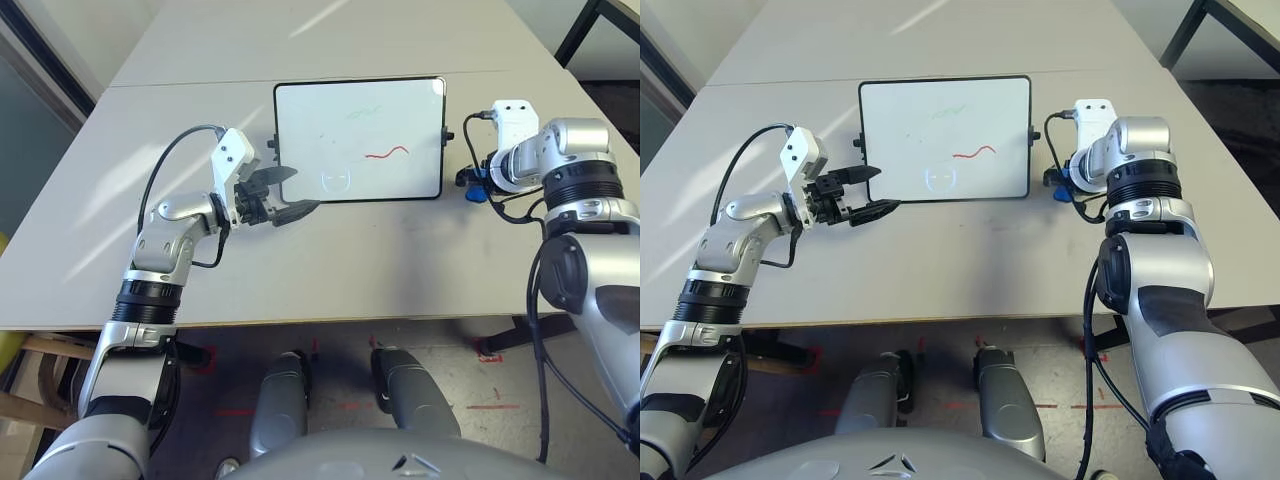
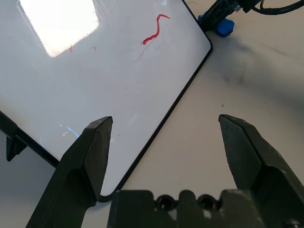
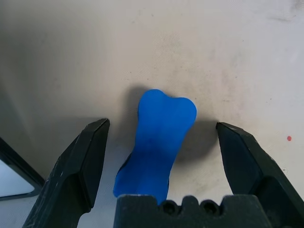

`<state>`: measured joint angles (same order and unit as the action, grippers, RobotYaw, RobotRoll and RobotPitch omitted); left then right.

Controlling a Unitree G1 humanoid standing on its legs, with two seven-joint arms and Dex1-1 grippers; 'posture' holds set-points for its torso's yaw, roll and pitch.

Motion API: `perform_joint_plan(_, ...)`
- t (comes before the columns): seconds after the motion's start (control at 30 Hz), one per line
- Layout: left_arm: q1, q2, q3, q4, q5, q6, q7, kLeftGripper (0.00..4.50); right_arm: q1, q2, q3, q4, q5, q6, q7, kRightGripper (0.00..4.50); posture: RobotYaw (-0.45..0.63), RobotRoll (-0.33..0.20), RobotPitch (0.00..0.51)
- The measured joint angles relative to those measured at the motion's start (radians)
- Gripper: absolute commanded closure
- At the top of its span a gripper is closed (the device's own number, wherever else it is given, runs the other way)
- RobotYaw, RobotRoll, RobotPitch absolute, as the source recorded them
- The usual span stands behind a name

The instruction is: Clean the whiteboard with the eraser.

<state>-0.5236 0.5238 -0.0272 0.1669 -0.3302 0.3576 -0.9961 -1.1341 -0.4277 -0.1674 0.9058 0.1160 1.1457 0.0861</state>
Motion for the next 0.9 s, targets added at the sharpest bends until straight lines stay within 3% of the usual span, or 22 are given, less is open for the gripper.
perform_joint_plan(0.2,0.004,-0.003,0.000,-0.005,0.000,0.000,0.004,0.00,0.000,0.000,0.000,0.005,-0.001,-0.007,-0.006,0.04,-0.18,0.000,0.156)
perform_joint_plan(0.3,0.005,-0.005,0.000,-0.005,0.000,0.001,0.008,0.00,0.000,0.001,-0.001,0.005,0.001,-0.006,-0.006,0.61,-0.18,0.000,0.157)
perform_joint_plan(0.53,0.005,-0.008,0.000,-0.006,0.000,0.001,0.009,0.00,-0.001,0.001,-0.003,0.003,0.000,0.011,-0.017,3.13,-0.18,0.000,0.156)
perform_joint_plan(0.63,0.005,-0.008,0.000,-0.006,0.000,0.001,0.009,0.00,-0.001,0.001,-0.009,0.000,0.001,0.020,-0.022,3.97,-0.18,0.000,0.155)
perform_joint_plan(0.7,0.005,-0.008,0.000,-0.006,0.000,0.001,0.009,0.00,-0.001,0.001,-0.014,-0.003,0.002,0.025,-0.025,4.17,-0.18,0.000,0.154)
perform_joint_plan(0.9,-0.002,-0.008,0.000,-0.002,0.000,0.000,0.009,0.00,0.007,0.001,-0.016,-0.034,0.001,0.044,-0.028,4.17,-0.18,0.000,0.148)
